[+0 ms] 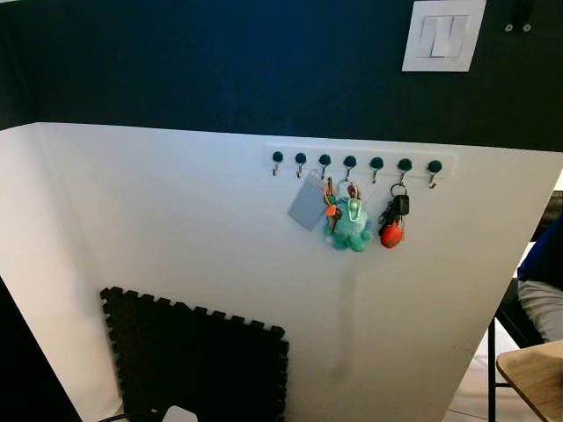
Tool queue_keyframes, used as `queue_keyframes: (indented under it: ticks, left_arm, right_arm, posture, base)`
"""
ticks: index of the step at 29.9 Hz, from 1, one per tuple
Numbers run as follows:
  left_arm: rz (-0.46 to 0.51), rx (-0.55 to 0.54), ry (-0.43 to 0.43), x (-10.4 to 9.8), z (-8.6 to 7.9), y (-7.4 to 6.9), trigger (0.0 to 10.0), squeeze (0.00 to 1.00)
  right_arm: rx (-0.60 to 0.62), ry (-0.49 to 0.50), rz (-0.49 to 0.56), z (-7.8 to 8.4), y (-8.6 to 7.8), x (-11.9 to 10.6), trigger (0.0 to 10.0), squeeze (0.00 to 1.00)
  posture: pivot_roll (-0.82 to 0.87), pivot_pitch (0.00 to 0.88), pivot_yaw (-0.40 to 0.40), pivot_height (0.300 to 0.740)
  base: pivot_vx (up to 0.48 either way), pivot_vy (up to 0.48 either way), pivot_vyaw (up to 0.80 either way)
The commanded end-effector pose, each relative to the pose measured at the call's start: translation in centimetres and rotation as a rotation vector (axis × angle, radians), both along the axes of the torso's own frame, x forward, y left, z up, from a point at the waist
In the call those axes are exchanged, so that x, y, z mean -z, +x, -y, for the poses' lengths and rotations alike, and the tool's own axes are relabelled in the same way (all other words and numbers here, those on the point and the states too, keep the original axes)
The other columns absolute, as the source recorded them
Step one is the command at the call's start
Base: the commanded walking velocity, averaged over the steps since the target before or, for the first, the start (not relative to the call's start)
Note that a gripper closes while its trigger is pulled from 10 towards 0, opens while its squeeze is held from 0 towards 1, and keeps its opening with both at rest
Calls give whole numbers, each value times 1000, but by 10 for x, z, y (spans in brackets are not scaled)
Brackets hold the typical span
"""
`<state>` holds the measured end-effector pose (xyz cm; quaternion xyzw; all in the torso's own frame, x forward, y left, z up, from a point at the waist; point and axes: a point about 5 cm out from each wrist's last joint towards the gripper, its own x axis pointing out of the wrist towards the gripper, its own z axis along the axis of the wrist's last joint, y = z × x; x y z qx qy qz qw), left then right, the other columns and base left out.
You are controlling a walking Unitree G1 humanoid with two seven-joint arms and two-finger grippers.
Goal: Hang keys on a hook
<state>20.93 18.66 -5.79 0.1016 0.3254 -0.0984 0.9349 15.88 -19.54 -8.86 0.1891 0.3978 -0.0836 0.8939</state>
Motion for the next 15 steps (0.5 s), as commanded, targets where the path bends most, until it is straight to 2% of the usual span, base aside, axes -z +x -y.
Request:
queue_keyframes:
  ticks: [1,15]
  left_arm:
    - [-8,-23,-2,1,-3,-1,10000,0]
    - [6,-29,-48,-3,-1,4,10000,0]
  right_arm:
    - [3,0,0,-1,0,0,10000,0]
    - [-2,-5,4,0,1,-1,10000,0]
  posture:
    - [56,0,21,740]
    - [58,0,16,740]
  base:
    - [0,0,0]
    - [0,0,0]
